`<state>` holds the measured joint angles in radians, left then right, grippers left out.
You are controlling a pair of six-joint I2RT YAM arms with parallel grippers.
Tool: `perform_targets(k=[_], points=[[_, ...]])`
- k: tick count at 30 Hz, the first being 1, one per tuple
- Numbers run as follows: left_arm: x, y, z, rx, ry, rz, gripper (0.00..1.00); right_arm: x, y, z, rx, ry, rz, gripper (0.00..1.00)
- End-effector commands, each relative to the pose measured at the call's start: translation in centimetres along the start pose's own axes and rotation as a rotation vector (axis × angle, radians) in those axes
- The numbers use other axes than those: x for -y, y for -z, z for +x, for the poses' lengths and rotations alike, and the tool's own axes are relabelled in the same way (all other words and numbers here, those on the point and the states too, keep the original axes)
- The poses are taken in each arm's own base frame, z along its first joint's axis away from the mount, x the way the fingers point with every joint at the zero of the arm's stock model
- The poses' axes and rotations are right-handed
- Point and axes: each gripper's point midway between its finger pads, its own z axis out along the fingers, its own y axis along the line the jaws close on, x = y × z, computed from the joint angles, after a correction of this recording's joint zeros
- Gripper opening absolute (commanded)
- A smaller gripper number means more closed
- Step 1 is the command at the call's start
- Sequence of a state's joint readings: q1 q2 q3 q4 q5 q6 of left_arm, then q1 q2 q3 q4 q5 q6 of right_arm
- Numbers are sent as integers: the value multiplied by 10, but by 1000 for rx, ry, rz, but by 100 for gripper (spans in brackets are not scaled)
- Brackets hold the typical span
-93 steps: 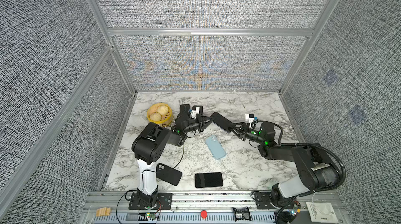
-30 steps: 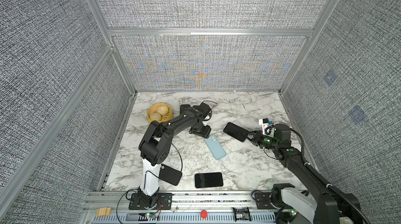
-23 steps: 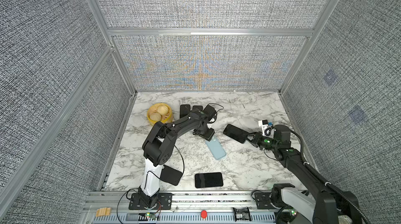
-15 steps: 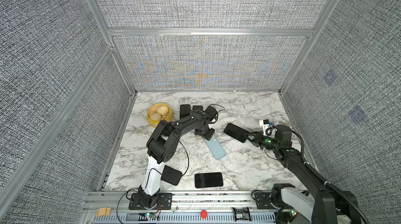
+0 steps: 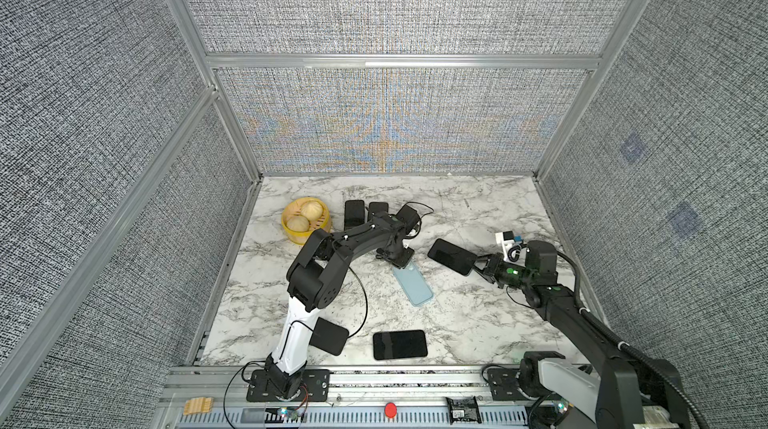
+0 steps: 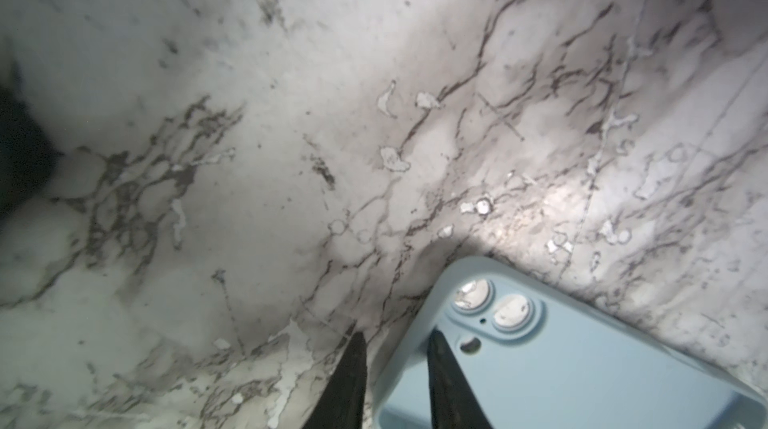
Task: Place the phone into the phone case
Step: 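Drag the light-blue case with the left gripper toward the table centre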
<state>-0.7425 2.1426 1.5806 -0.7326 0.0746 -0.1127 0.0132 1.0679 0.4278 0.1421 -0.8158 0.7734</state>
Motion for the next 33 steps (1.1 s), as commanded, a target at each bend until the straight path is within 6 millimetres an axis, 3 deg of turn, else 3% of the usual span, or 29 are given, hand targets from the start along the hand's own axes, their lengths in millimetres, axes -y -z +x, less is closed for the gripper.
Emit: perform_targets(k=[1, 11, 19, 27, 33], points=[[3, -2, 2, 3, 13, 26, 26, -9, 0, -6, 16, 42, -37, 0], [-5, 2, 12, -14, 71, -20, 9, -6, -1, -4, 5, 43, -26, 0], [-30, 12, 37, -39, 227, -101, 0, -11, -2, -2, -27, 69, -52, 0], [-52, 24, 74, -32, 497, -101, 0, -35, -9, 7, -139, 74, -208, 0], [-40, 17, 84, -19, 630, -11, 0, -39, -26, 25, -262, 56, -241, 0]])
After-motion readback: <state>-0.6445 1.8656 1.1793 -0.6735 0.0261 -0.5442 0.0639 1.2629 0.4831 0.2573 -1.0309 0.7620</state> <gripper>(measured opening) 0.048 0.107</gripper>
